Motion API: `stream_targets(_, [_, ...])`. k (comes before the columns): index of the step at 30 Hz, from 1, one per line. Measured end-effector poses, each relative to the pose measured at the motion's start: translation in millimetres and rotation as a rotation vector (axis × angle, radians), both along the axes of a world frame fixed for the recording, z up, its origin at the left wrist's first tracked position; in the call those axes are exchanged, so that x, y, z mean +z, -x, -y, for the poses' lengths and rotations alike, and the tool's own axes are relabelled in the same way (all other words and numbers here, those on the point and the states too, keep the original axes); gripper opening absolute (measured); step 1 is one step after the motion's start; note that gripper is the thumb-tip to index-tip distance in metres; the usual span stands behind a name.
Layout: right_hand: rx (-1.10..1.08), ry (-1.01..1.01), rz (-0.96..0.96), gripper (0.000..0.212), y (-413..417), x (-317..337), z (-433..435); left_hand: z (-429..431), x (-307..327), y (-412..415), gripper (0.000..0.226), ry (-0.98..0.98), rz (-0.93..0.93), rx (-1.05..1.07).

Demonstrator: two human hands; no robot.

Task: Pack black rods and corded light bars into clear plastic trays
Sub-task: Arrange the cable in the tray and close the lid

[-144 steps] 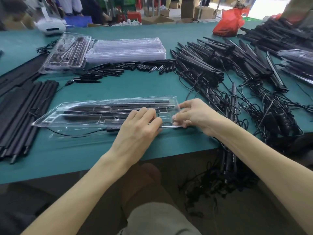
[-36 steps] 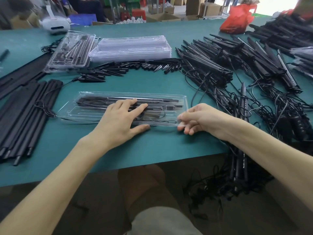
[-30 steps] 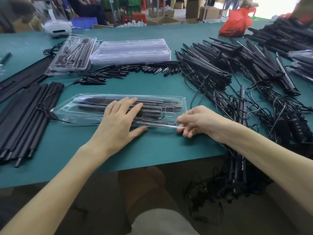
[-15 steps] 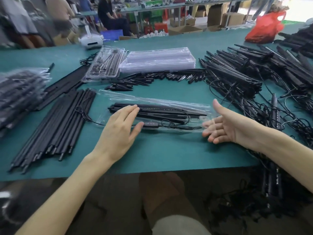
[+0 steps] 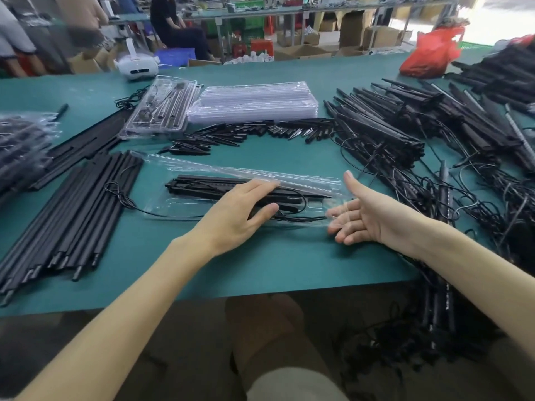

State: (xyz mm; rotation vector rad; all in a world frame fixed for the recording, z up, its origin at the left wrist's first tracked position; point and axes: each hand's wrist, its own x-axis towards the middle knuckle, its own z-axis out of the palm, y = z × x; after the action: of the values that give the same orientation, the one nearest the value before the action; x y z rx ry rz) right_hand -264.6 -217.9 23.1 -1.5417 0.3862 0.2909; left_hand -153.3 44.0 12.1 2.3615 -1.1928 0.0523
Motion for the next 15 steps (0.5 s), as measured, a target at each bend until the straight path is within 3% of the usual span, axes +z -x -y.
stream_targets(6, [-0.007,-0.005,0.018,0.089,0.9,-0.6,-0.7,1.7,-6.5,10.0,0.039,0.063,0.017,-0.018])
stream_targets(9, [-0.010,0.000,0.026,0.076,2.1,-0.9,-0.8,2.6,-8.2,11.5,0.034,0.041,0.059,-0.025])
stream_targets(15, [-0.019,-0.003,0.041,0.062,3.2,0.3,-1.6,3.8,-8.0,18.1,0.038,0.002,0.072,0.009])
